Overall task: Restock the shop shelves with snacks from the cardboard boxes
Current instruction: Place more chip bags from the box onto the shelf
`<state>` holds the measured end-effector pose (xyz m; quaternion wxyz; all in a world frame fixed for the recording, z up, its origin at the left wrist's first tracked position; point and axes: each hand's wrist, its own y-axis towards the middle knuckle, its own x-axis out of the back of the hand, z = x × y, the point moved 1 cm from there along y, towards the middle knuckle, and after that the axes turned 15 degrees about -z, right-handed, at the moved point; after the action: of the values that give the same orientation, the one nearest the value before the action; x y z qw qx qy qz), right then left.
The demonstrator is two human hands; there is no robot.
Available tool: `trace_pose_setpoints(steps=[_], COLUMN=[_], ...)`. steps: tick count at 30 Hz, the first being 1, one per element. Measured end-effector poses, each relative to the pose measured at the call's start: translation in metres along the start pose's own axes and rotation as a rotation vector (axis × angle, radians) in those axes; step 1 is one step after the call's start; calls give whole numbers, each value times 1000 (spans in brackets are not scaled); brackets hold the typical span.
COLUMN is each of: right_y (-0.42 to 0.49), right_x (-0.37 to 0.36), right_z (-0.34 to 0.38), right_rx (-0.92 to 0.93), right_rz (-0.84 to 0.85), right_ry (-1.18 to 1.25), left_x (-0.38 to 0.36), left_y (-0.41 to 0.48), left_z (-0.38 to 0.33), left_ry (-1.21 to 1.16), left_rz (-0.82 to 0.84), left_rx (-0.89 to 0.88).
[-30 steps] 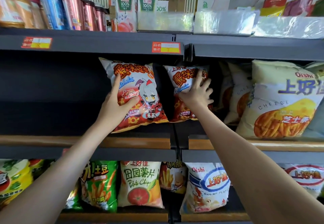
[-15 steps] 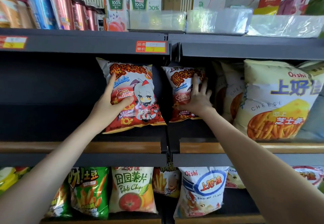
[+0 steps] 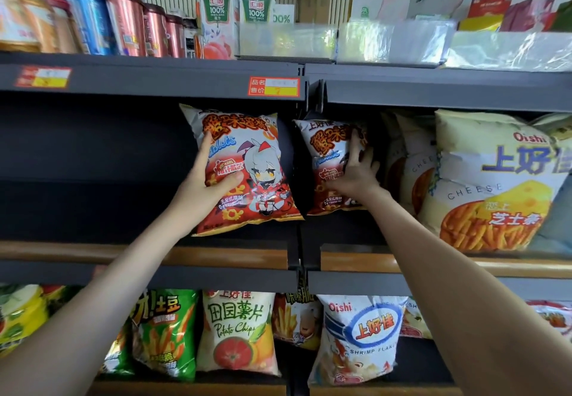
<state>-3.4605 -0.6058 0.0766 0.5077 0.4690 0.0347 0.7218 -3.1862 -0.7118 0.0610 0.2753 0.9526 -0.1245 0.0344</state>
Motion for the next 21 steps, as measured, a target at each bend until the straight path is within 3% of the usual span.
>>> trace_pose_setpoints(steps=[11,21], right_y=[-20,-7], right_x=[-9,-8], right_z=[8,1], right_rx=[-118,-28], right_rz=[-249,-180], right_ry=[-52,-84], left_x=[-19,-29], left_y=[5,-1], left_z=[7,0], left_ry=[154,76], left_rz=[190,212], left_rx=[-17,33])
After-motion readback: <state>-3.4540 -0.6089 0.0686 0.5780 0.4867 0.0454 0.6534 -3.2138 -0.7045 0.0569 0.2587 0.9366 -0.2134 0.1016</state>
